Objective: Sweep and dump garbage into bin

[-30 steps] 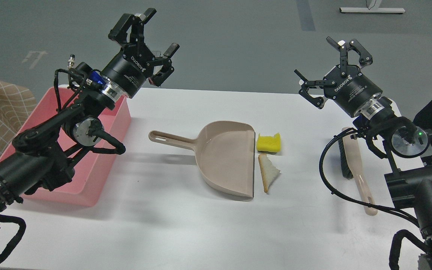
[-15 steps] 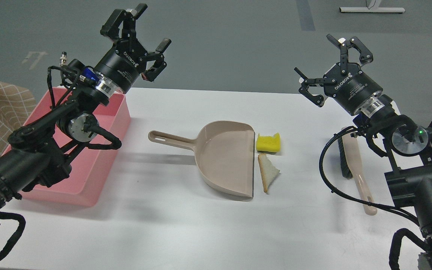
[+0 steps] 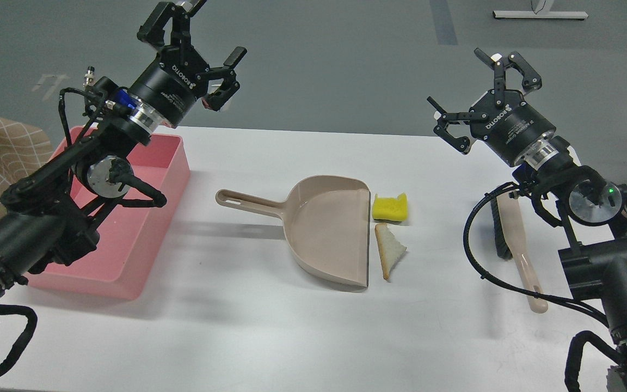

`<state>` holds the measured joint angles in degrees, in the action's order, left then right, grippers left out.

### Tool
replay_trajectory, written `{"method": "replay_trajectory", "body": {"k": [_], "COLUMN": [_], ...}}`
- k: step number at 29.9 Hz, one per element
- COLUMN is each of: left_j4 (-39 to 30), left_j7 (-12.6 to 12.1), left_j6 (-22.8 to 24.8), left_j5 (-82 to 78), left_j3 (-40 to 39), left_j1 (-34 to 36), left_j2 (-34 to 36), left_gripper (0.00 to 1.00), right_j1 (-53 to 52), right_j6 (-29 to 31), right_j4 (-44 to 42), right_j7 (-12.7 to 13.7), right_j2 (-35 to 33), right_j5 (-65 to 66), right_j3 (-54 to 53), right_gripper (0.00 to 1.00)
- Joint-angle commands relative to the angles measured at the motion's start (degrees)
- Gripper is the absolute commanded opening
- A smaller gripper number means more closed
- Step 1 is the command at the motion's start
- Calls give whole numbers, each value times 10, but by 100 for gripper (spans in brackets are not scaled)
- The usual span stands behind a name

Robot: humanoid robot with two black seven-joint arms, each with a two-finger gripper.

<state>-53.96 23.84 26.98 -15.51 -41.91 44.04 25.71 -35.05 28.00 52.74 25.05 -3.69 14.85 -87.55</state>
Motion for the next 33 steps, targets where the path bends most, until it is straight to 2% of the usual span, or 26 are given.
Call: {"method": "replay_trajectory", "body": {"k": [1,22,25,30,33], "left_j4": [1,-9,-12,-73,-114], "left_j7": [-2,4,2,3,3], "left_j6": [-2,0,-40,-69,-107], "left_j5": [0,-9,-17,-44,-65], "left_j3": [0,2,11,22,31], "left_j1": [-1,-2,-1,-7,-18], "left_j2": [-1,0,-7,4,18], "left_gripper": [98,98,98,98,98], "right_j1": [1,2,2,2,2], "right_j6": [0,0,0,0,0], "right_j4": [0,1,1,1,1], "right_j7": [0,0,0,0,0], "right_j2": [0,0,0,0,0], "right_j5": [0,1,1,1,1], "right_j3": [0,0,0,1,1], "right_gripper": [100,100,100,100,100]}}
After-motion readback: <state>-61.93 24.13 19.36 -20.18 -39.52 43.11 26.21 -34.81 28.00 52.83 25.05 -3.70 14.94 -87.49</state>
